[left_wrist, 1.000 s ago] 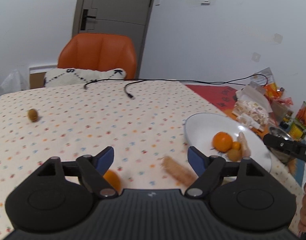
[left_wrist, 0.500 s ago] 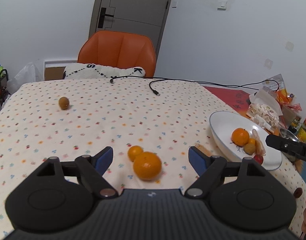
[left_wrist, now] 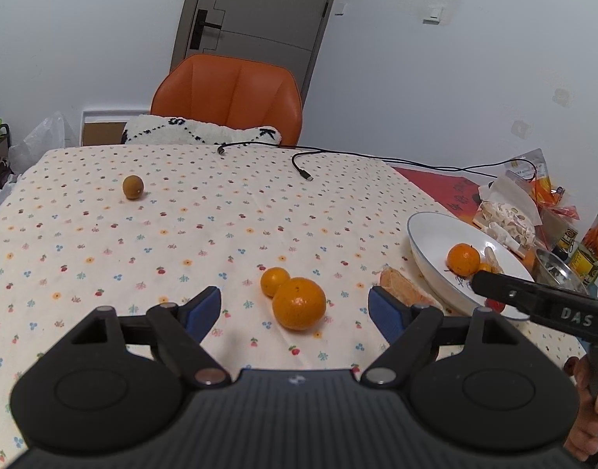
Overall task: Organize fruits
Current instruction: 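Move both open grippers back toward the remaining fruit on the cloth, then grasp the second pomelo segment with the right gripper while the left gripper grasps the large orange, then carry the pomelo segment and large orange onto the white plate and release both, then grasp the red plum on the cloth with the right gripper, then lower the red plum onto the white plate and open the right gripper, then grasp the small kumquat with the right gripper while the left gripper grasps the last longan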
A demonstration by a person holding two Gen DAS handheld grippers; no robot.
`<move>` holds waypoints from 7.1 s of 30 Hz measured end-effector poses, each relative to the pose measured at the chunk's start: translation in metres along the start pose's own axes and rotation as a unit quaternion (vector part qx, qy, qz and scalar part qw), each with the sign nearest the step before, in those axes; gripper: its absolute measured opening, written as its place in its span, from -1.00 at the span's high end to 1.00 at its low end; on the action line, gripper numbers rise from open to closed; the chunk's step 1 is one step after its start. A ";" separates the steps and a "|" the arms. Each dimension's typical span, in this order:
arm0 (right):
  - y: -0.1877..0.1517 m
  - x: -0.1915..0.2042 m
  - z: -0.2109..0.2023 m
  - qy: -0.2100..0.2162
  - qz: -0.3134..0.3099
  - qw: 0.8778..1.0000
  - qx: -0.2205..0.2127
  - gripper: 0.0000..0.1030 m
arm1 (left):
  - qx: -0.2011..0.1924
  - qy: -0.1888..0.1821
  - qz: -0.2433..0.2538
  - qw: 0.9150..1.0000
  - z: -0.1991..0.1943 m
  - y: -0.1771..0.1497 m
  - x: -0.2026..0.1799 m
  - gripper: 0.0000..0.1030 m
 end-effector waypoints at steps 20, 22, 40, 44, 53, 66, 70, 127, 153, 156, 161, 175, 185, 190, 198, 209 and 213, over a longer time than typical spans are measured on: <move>-0.009 0.016 0.037 -0.004 -0.034 0.998 0.043 0.51 | 0.015 -0.009 -0.003 1.000 0.014 0.001 0.004 -0.56; -0.009 0.016 0.038 -0.008 -0.037 0.998 0.044 0.64 | 0.016 -0.009 -0.001 1.000 0.019 0.001 0.002 -0.56; -0.014 0.018 0.024 0.027 -0.035 0.998 0.049 0.84 | 0.026 -0.002 -0.006 1.000 0.043 -0.001 -0.008 -0.11; -0.014 0.018 0.026 0.024 -0.036 0.998 0.047 0.69 | 0.029 0.001 -0.010 1.000 0.046 -0.002 -0.005 0.29; -0.018 0.027 0.043 -0.001 -0.058 0.997 0.056 0.49 | 0.028 -0.002 -0.013 1.000 0.038 -0.003 0.004 0.30; -0.012 0.028 0.029 0.014 -0.055 0.998 0.038 0.65 | 0.010 -0.006 -0.010 1.000 0.023 0.005 -0.001 0.30; -0.007 0.022 0.018 0.017 -0.046 0.998 0.025 0.65 | 0.005 -0.011 -0.005 1.000 0.020 0.008 -0.008 0.30; -0.006 -0.098 -0.059 -0.074 0.047 0.996 -0.030 0.27 | 0.003 -0.092 0.077 0.993 0.052 0.023 -0.140 0.30; -0.039 -0.119 -0.094 -0.100 0.014 0.995 0.013 0.05 | -0.001 -0.026 0.081 0.996 0.025 0.010 -0.127 -0.53; -0.050 -0.124 -0.095 -0.108 0.023 0.994 0.023 0.05 | -0.002 -0.020 0.077 0.997 0.020 0.007 -0.121 -0.55; -0.060 -0.128 -0.097 -0.114 0.026 0.993 0.032 0.05 | 0.004 -0.012 0.074 0.997 0.016 0.001 -0.114 -0.56; -0.051 -0.110 -0.087 -0.117 0.001 0.992 0.043 0.59 | 0.005 0.012 0.038 0.999 0.001 -0.010 -0.076 -0.56; -0.024 -0.078 -0.067 -0.084 -0.018 0.996 0.026 0.59 | -0.003 0.023 0.019 1.000 -0.005 -0.009 -0.054 -0.56; -0.012 -0.061 -0.053 -0.069 -0.029 0.997 0.022 0.59 | -0.007 0.031 0.007 0.999 -0.008 -0.008 -0.038 -0.56; 0.000 -0.041 -0.025 -0.054 -0.041 0.997 0.022 0.58 | -0.015 0.055 -0.010 0.998 -0.017 -0.002 -0.004 -0.56; 0.013 -0.018 0.007 -0.034 -0.050 0.998 0.015 0.20 | -0.018 0.083 -0.041 0.996 -0.024 0.002 0.040 -0.56; 0.017 0.000 0.013 -0.015 -0.063 0.998 0.013 0.11 | -0.018 0.090 -0.050 0.995 -0.024 0.003 0.053 -0.56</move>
Point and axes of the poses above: each gripper's, at about its wrist camera, not at the fingertips, and z roughly the way its jaws point, x to its left, y to its top, the point moved 2 cm from there along z, roughly the way its jaws point, and after that the axes turned 4 degrees about x, right-handed, at the moved point
